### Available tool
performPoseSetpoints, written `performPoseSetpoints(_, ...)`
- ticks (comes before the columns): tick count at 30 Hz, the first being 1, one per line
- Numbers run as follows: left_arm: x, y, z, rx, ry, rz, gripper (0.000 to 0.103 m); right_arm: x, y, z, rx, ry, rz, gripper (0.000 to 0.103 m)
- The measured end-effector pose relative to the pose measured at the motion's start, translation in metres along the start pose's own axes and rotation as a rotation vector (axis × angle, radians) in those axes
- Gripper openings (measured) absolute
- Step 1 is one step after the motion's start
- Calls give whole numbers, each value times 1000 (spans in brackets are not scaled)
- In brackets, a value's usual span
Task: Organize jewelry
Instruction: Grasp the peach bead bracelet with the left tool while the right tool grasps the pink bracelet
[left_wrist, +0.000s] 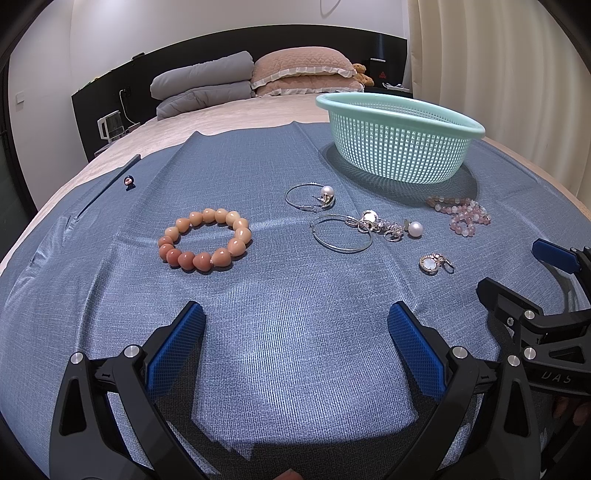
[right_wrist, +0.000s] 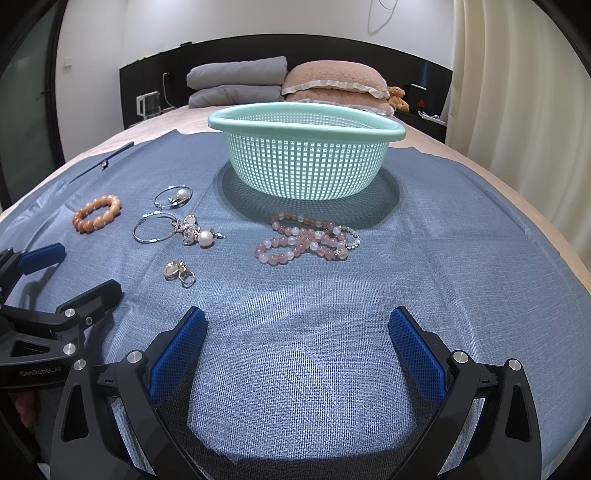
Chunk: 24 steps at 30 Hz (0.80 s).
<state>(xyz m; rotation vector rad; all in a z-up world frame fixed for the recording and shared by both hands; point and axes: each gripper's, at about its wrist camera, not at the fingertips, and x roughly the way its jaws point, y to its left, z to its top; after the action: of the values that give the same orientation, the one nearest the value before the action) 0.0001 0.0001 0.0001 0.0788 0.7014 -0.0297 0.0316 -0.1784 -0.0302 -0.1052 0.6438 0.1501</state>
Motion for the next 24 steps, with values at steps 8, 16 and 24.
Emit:
performPoseSetpoints(8, -1, 1, 0, -6, 1, -8, 98, 2, -5, 4, 25, 11, 16, 95)
performPoseSetpoints(16, -15, 29, 20, -85, -29, -108, 97, 6, -32, 32, 140, 54, 40, 95)
performPoseSetpoints(24, -15, 62, 77, -77, -84, -157, 97, 24, -45, 68, 103, 80, 69, 95)
